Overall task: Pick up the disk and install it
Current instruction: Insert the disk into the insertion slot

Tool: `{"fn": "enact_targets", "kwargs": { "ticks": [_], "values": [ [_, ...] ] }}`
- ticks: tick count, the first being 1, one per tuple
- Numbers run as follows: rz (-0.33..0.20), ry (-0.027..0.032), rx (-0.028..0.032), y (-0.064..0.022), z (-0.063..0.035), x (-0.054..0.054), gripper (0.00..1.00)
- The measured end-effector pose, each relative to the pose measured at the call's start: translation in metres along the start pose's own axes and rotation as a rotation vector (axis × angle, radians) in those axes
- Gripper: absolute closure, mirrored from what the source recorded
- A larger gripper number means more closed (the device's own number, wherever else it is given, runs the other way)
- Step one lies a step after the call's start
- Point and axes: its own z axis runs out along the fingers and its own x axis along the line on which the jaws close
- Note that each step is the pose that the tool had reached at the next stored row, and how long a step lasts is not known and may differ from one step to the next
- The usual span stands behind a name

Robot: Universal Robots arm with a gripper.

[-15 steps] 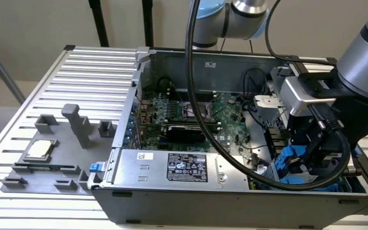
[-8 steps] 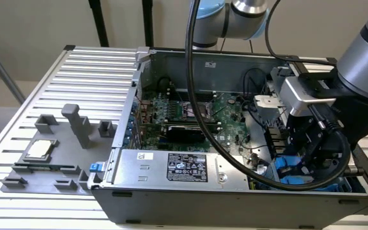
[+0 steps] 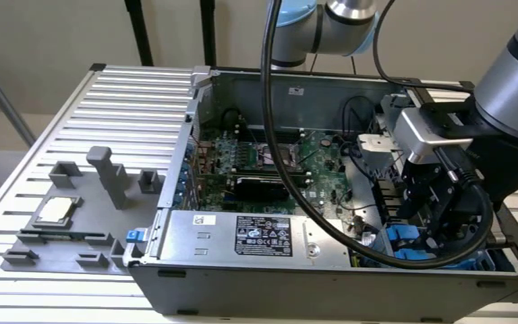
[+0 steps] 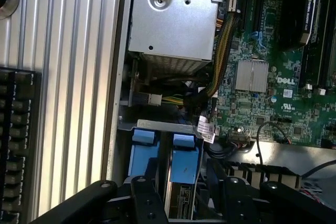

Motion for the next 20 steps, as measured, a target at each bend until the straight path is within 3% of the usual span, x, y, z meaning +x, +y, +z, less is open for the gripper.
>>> {"fn": "enact_targets", "kwargs": {
  "ticks": [10, 15, 16, 20],
  "values": [
    [0.000, 0.0003, -0.0001, 0.0000, -0.0006, 0.000, 0.00],
    [0.000, -0.0029, 0.0002, -0.0008, -0.0178, 0.000, 0.00],
    [0.000, -0.0032, 0.0002, -0.0018, -0.0215, 0.000, 1.00],
    [0.000, -0.0042, 0.0003, -0.0114, -0.0302, 0.001, 1.00]
  ]
}}
